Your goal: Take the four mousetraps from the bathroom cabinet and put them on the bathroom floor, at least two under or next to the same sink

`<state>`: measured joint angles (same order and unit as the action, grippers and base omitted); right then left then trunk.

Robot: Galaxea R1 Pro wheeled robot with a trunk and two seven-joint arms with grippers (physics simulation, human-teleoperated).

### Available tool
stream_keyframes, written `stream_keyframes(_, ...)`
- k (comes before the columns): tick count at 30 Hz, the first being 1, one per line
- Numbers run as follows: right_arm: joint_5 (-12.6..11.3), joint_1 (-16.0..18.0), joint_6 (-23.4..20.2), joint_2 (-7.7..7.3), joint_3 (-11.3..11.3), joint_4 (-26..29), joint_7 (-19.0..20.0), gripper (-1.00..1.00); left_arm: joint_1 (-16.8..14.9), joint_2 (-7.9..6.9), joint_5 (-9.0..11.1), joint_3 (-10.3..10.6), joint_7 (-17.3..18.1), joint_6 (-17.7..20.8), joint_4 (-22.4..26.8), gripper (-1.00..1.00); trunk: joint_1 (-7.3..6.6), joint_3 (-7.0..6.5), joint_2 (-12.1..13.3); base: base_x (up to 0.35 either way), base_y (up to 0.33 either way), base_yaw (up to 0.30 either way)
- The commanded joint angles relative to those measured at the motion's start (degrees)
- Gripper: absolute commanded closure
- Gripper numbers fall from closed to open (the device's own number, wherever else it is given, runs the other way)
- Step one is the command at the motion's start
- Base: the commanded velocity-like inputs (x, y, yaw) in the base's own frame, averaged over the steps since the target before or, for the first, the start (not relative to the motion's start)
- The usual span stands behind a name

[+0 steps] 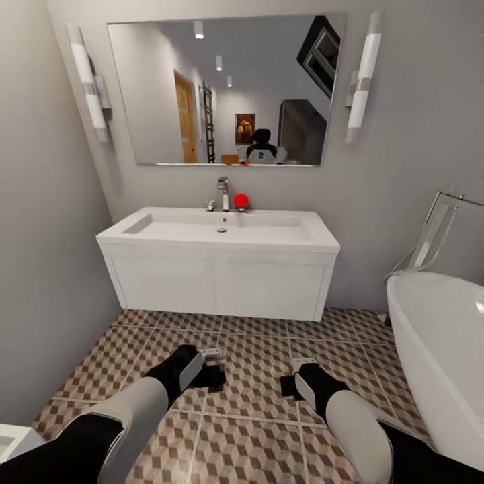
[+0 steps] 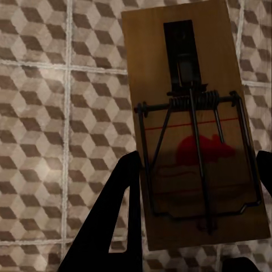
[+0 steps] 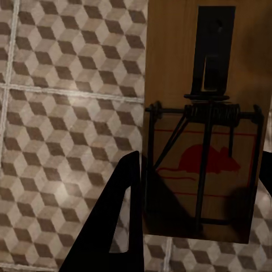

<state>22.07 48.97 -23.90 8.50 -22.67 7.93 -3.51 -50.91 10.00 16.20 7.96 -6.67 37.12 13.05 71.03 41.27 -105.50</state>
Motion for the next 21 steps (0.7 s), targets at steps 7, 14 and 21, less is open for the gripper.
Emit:
stream_keyframes(7, 0.6, 0.1, -0.3, 0.10, -0.4, 1.0, 0.0, 1.00, -0.1, 0.00, 0.5, 0.3, 0.3, 0.3, 1.1, 1.00, 1.54, 1.38, -2.8, 0.000, 0.000, -0.067)
stream_keyframes(14, 0.6, 0.1, -0.3, 0.10, -0.3, 1.2, 0.0, 1.00, -0.1, 0.00, 0.4, 0.4, 0.4, 0.3, 1.0, 1.00, 3.07, 2.64, -5.7, 0.000, 0.000, -0.005)
stream_keyframes(21, 0.6, 0.1, -0.3, 0.18, -0.2, 1.2, 0.1, 1.00, -0.1, 0.00, 0.3, 0.5, 0.4, 0.3, 0.8, 1.00, 4.61, 3.90, -8.5, 0.000, 0.000, 0.000)
